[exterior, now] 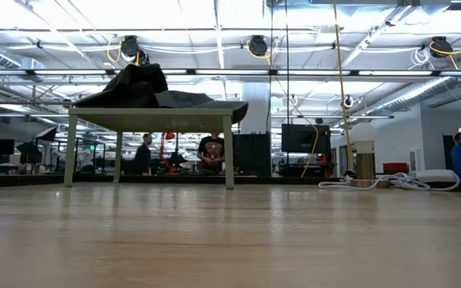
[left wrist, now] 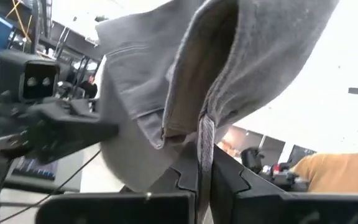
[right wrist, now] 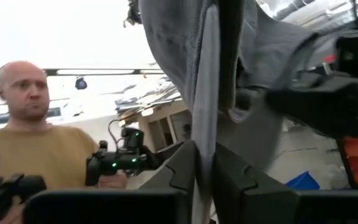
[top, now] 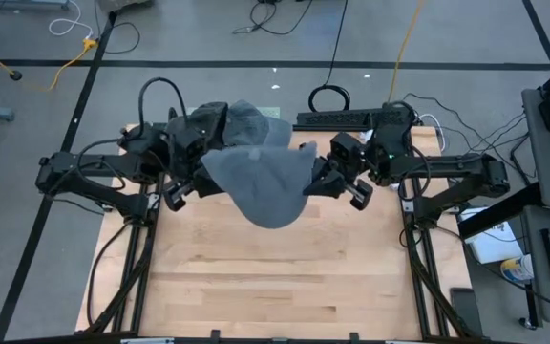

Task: Pick & Place hat
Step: Stack the gray cap on the gray cap on the shelf

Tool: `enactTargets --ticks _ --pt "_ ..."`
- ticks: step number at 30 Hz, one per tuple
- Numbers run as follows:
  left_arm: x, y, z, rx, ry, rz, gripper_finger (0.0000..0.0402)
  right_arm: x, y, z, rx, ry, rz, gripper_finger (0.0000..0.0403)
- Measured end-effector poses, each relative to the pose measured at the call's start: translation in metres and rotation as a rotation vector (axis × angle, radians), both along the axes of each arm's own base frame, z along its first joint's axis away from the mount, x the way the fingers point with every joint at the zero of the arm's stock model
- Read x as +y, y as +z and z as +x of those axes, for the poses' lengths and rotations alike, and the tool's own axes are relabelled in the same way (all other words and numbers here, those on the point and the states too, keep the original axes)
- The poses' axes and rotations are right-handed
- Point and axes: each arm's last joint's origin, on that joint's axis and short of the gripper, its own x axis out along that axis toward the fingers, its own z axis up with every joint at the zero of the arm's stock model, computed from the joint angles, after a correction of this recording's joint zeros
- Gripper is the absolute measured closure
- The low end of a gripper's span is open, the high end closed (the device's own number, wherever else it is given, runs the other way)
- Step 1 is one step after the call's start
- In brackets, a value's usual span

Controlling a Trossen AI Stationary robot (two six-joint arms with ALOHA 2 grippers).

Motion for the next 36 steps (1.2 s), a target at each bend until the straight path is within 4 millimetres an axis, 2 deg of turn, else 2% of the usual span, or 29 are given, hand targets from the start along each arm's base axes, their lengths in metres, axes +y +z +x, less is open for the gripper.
enactTargets --ticks 5,10,14,22,29,36 --pt "0.001 0.005 -0.002 -0.042 0.025 -0.042 0.0393 -0.002 0.0 0.0 0.021 0.001 0.033 0.0315" --pt "0.002 0.013 -0.014 -0.111 0.091 -0.017 0.0394 -0.001 0.006 -0.007 0.001 0.007 0.035 0.0239" --pt "0.003 0.02 -0.025 -0.167 0.142 0.005 0.0394 -0.002 0.009 -0.012 0.068 0.022 0.108 0.0204" --pt "0.006 0.033 -0.047 -0.278 0.331 0.054 0.0394 -0.005 -0.005 -0.009 0.218 0.013 0.315 0.0196" --pt "0.009 0.039 -0.058 -0.347 0.503 0.128 0.0394 -0.012 -0.019 -0.005 0.251 -0.184 0.602 0.0196" --pt "0.013 0.039 -0.058 -0.348 0.652 0.166 0.0394 -0.018 -0.024 -0.005 0.153 -0.38 0.672 0.0191"
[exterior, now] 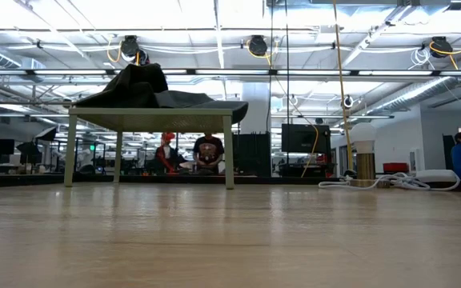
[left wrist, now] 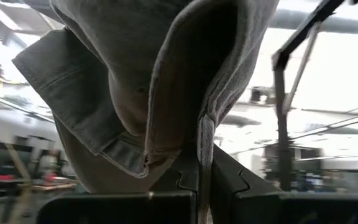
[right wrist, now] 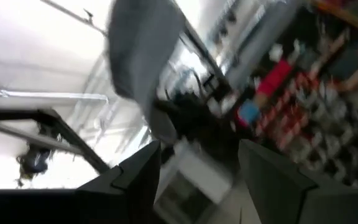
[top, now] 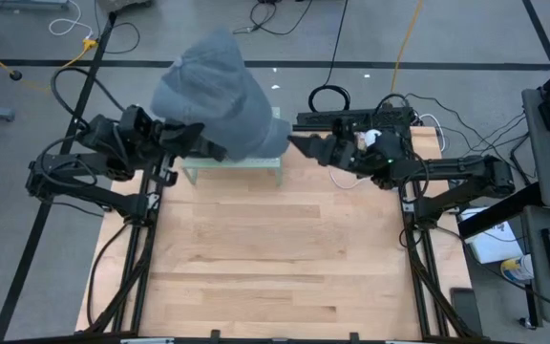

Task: Pick & Place hat
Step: Stack the gray cap on the gray cap on the shelf

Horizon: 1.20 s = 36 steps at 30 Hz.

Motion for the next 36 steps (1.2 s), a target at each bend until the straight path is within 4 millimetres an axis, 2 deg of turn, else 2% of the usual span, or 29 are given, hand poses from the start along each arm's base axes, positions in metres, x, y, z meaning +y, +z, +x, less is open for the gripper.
enactTargets --ticks 4,10,18,28,36 --pt "0.002 -0.001 0.002 0.008 0.079 0.005 0.0394 -0.004 0.005 -0.003 -0.089 -0.063 -0.017 0.0194" --pt "0.002 -0.007 0.014 0.039 0.14 0.068 0.0394 -0.009 0.004 -0.001 -0.102 -0.073 -0.011 0.0195" --pt "0.001 -0.015 0.039 0.024 0.135 0.111 0.0394 -0.018 0.0 0.005 -0.143 -0.01 0.009 0.0195" --pt "0.002 -0.03 0.066 0.059 0.113 0.109 0.0394 -0.016 0.0 0.007 -0.195 0.058 -0.037 0.0195" --pt "0.003 -0.035 0.075 0.06 0.123 0.08 0.0394 -0.015 0.0 0.007 -0.2 0.085 -0.075 0.0195"
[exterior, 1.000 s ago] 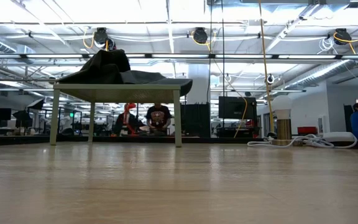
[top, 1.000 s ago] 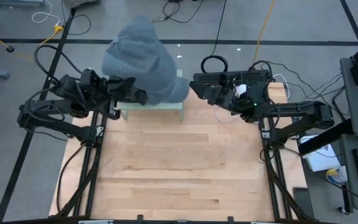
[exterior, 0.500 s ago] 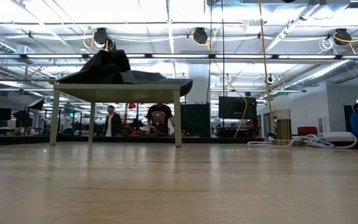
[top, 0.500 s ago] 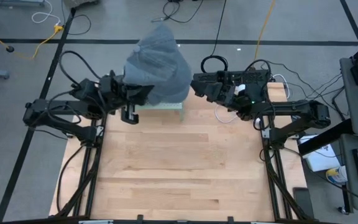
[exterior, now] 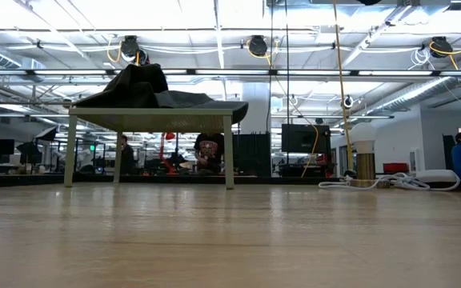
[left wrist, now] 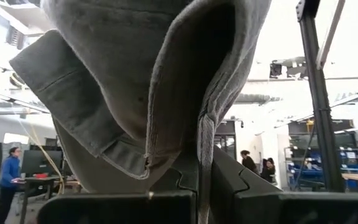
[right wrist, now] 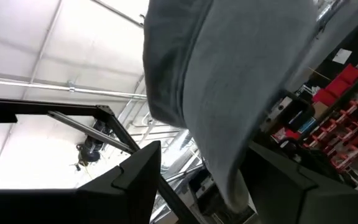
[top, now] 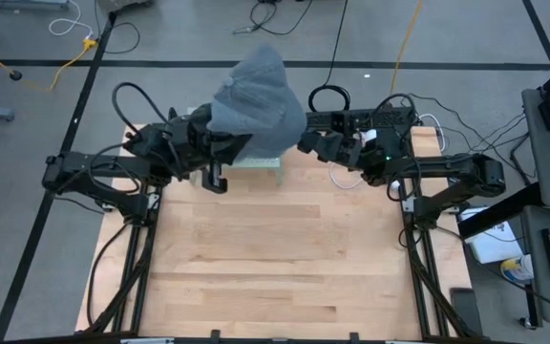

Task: Pick & Place hat
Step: Stack the gray cap on the gray cap on the shelf

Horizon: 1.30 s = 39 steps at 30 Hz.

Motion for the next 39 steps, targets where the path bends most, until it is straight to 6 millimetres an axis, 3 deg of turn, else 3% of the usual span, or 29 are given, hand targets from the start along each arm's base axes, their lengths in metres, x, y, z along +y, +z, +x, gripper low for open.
enactTargets --ticks 8,24,31,39 --pt "0.0 0.0 0.0 0.001 0.025 -0.003 0.0394 0.002 0.001 -0.001 -0.02 0.022 -0.049 0.0214" --pt "0.001 -0.001 0.0 0.015 0.031 -0.034 0.0388 0.002 0.001 -0.001 -0.019 0.003 -0.105 0.0389" --pt "0.001 -0.003 0.002 0.036 -0.024 -0.081 0.0333 0.003 0.001 -0.001 -0.017 0.042 -0.083 0.0395" --pt "0.0 -0.005 -0.022 0.242 -0.07 -0.138 0.028 -0.007 0.003 -0.005 -0.023 0.161 -0.057 0.0397"
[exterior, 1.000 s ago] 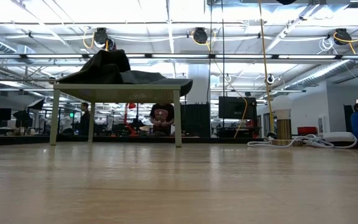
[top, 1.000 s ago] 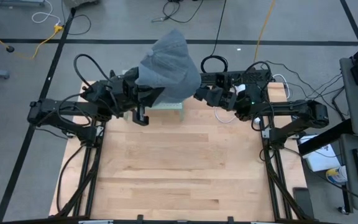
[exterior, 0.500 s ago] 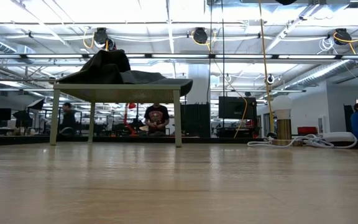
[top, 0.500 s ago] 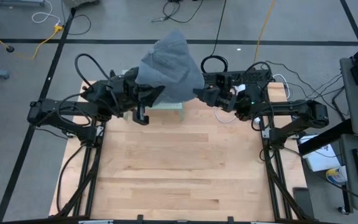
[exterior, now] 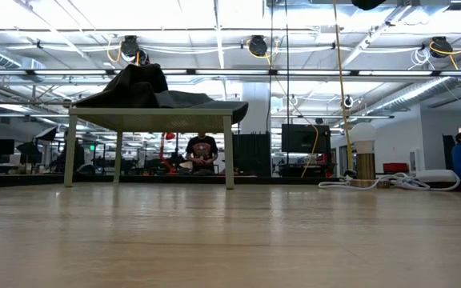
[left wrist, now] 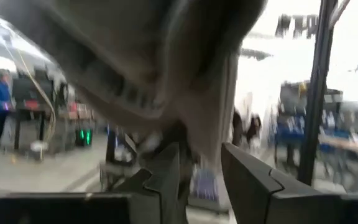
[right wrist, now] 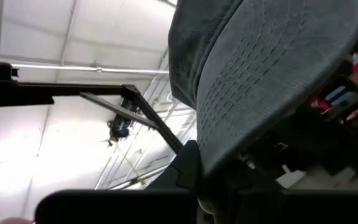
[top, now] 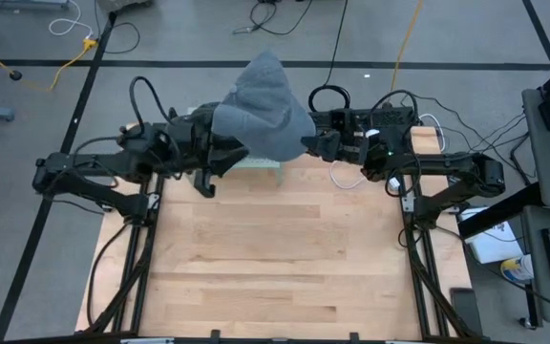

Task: Pick & Place hat
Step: Stack the gray cap on the gray cap on the shelf

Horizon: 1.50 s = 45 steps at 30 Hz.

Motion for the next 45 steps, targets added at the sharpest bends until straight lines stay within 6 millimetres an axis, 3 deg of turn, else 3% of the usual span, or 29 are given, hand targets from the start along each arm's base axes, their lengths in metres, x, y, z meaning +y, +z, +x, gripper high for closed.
enactTargets --ticks 8,15,20,27,37,45 --pt "-0.001 -0.001 -0.049 0.201 -0.053 -0.087 0.0262 -0.022 -0.003 -0.003 0.089 0.105 0.055 0.0397" --pt "-0.002 0.0 -0.088 0.261 -0.071 -0.168 0.0261 -0.042 -0.014 -0.002 0.266 0.185 0.118 0.0398" --pt "-0.002 0.001 -0.104 0.26 -0.087 -0.23 0.0261 -0.053 -0.025 -0.001 0.438 0.212 0.198 0.0398" --pt "-0.004 0.003 -0.111 0.252 -0.138 -0.251 0.0261 -0.067 -0.029 -0.015 0.584 0.194 0.211 0.0398" --pt "-0.004 -0.001 -0.105 0.295 -0.168 -0.258 0.0261 -0.086 -0.023 -0.037 0.608 0.167 0.208 0.0399" --pt "-0.004 -0.001 -0.105 0.294 -0.172 -0.277 0.0261 -0.116 -0.039 -0.037 0.671 0.169 0.263 0.0399"
